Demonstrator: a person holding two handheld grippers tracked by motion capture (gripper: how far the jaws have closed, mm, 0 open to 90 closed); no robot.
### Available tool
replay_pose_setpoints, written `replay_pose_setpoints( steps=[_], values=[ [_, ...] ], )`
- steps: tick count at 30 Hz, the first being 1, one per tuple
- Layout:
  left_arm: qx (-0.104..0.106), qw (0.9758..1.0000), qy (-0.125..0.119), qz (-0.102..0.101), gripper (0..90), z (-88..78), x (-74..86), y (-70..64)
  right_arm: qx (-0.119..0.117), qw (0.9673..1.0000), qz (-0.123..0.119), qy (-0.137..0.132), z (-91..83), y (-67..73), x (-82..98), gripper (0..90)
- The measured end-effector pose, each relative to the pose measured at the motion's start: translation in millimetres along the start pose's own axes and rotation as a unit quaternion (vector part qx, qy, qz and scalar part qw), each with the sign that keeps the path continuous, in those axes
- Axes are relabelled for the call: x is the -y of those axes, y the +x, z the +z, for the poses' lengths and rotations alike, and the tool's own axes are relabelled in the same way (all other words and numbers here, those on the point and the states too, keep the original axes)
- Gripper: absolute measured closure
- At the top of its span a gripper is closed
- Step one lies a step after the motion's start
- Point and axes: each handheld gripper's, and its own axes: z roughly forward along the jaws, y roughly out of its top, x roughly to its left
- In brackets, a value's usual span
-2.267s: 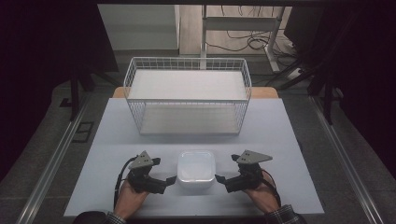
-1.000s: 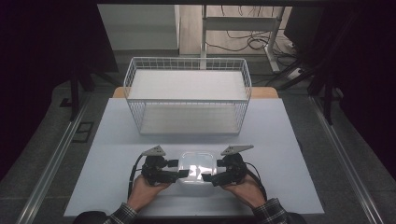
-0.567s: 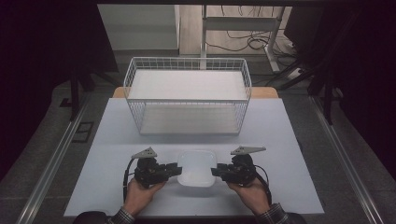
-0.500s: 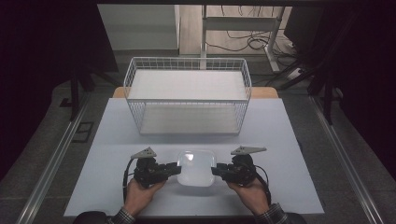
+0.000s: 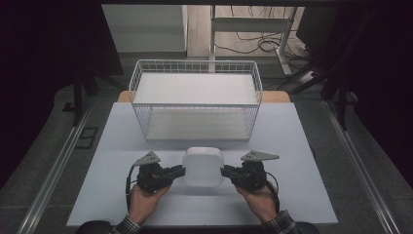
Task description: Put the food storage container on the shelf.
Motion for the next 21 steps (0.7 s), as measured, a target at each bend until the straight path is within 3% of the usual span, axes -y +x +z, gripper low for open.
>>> replay_pose_setpoints(
  steps=[4,12,21],
  values=[
    [-0.015,0.9998,0.001,0.011,78.7,0.6,-5.5,-0.8,0.004,1.0,-0.005,-0.002,3.7,-1.6,-3.4,78.1],
    [-0.024,0.9996,-0.003,0.012,78.8,2.8,-17.9,1.8,0.009,0.9999,-0.006,-0.01,7.2,-7.6,-13.9,78.0],
    [-0.037,0.9992,-0.016,0.009,78.8,3.2,-32.7,12.6,0.021,0.9994,-0.022,-0.014,18.3,-11.4,-37.5,77.4]
  ],
)
